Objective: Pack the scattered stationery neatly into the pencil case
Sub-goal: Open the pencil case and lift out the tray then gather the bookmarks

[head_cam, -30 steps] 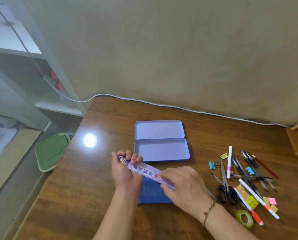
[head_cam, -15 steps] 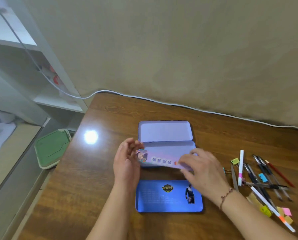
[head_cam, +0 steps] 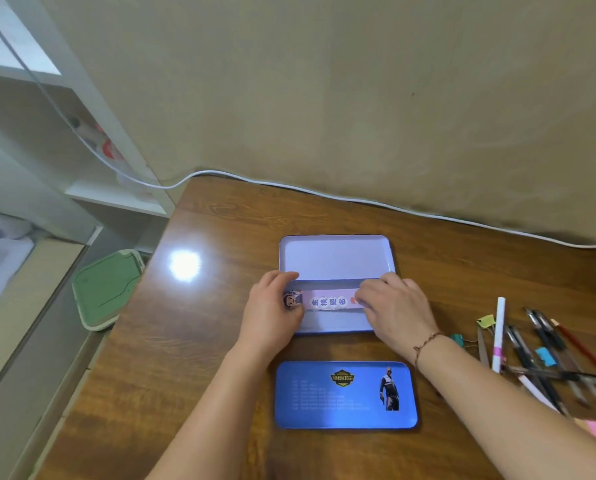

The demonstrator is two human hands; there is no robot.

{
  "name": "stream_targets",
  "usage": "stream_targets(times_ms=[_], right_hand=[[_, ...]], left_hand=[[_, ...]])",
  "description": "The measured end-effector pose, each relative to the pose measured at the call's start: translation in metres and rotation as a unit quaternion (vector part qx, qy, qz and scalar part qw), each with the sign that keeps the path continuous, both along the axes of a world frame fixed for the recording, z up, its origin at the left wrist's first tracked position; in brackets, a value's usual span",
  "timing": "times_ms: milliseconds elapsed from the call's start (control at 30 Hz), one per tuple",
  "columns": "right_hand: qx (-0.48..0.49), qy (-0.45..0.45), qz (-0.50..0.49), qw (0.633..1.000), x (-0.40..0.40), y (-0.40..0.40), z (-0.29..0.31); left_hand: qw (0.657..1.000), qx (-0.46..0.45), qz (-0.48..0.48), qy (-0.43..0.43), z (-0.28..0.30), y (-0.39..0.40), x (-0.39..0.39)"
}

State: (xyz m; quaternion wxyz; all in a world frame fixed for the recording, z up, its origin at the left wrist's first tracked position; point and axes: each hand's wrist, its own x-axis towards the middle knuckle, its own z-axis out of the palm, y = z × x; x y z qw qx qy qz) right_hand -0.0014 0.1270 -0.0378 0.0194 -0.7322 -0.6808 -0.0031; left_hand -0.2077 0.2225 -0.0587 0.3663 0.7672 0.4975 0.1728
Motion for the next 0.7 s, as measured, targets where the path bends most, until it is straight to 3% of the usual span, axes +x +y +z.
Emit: stream_targets(times_ms=[267, 400, 700], right_hand=[[-0.02, 0.056, -0.062, 0.996, 0.01, -0.011, -0.004], [-0.032, 0.023, -0.101, 0.994, 0.018, -0.019, 0.0], [-0.067, 0.121, -0.222, 0.965, 0.016, -0.015, -0.004]], left_hand=[[0.993, 0.058, -0.032, 0.094, -0.004, 0.0, 0.008], [0.991, 0.076, -0.044, 0.103, -0.005, 0.001, 0.008], [0.986, 0.131, -0.061, 0.086, -0.006, -0.002, 0.007]])
